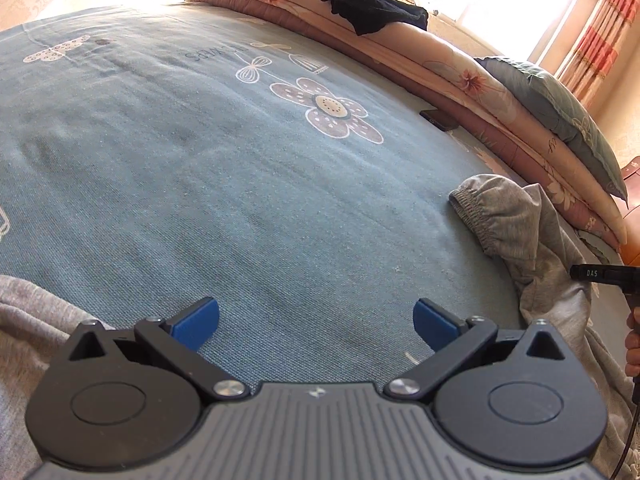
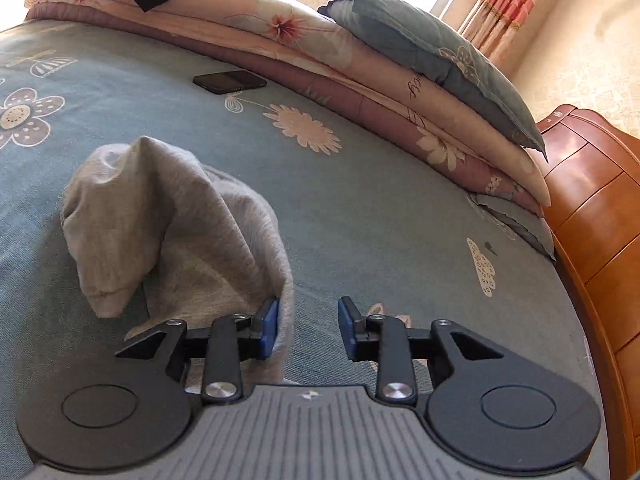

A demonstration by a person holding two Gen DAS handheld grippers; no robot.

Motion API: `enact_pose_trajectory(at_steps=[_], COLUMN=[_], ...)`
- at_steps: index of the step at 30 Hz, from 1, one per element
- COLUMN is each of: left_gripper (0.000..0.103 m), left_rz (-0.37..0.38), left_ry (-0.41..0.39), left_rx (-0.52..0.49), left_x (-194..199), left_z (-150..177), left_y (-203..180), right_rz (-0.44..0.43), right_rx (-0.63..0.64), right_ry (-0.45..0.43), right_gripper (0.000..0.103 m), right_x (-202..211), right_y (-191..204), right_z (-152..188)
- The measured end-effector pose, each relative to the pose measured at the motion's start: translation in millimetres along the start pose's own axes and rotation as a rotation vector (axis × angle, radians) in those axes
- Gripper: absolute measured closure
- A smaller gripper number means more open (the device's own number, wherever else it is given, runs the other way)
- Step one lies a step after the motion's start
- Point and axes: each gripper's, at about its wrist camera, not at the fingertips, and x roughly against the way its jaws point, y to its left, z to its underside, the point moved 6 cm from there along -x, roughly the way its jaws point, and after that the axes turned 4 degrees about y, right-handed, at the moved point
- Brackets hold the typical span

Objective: Fold clothes
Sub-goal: 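Grasp the elastic leg cuff with the right tool, then lift the held cuff with the right tool and carry it over the leg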

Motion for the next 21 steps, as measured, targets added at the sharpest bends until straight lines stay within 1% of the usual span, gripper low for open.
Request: enact_pose_trajectory(at_steps=[1, 2, 3, 4, 6, 8, 10, 12, 13, 14, 16, 19, 21], left_gripper=[0.001, 0.001, 0.001, 0.001, 0.001, 0.001, 0.001, 0.001, 0.001, 0.001, 0.001, 0.001, 0.001], left_rz=[0.008, 0.015, 0.022, 0.029, 0.035, 0.038, 0.041, 0.045, 0.048, 0.052, 0.055, 0.047, 0.045], left_ry=[-0.003, -0.008, -0.014, -0.019, -0.026, -0.025, -0.019, -0.016, -0.017, -0.018, -0.018, -0.008, -0.002], left_rx=[-0.007, -0.016, -0.026, -0.035, -0.061, -0.084, -0.101, -0.103, -0.103, -0.1, -0.093, -0.1, -0.105], left_x=[0.2, 1.0, 1.7, 2.5, 3.1, 2.5, 1.4, 1.6, 1.9, 2.3, 2.4, 0.8, 0.2], left_z=[0.3, 0.7, 1.1, 1.5, 2.7, 4.3, 5.8, 6.2, 6.1, 5.9, 5.6, 6.0, 6.6], left_y=[-2.0, -4.3, -6.6, -8.8, -13.9, -18.1, -21.0, -21.9, -22.2, -22.1, -21.9, -21.5, -21.3], right_rz=[-0.01, -0.039, -0.069, -0.099, -0.159, -0.199, -0.142, -0.057, -0.008, 0.031, 0.102, 0.157, 0.232], right_rx=[-0.01, -0.004, 0.003, 0.01, 0.074, 0.212, 0.415, 0.615, 0.737, 0.82, 0.967, 1.101, 1.181], right_ry=[-0.028, -0.058, -0.088, -0.118, -0.168, -0.207, -0.249, -0.292, -0.319, -0.341, -0.372, -0.377, -0.396], right_gripper=[0.056, 0.054, 0.049, 0.046, 0.042, 0.042, 0.042, 0.041, 0.041, 0.041, 0.041, 0.041, 0.04], right_x=[6.6, 14.1, 21.7, 29.5, 43.2, 50.6, 53.1, 50.3, 46.9, 43.3, 33.6, 15.7, 3.4], right_y=[0.1, 4.3, 8.8, 13.2, 29.3, 54.6, 79.3, 98.9, 109.4, 117.0, 132.0, 149.5, 158.3], right_z=[-1.3, -4.7, -8.2, -11.8, -18.2, -23.8, -16.0, -2.4, 5.9, 13.0, 24.9, 34.4, 38.0])
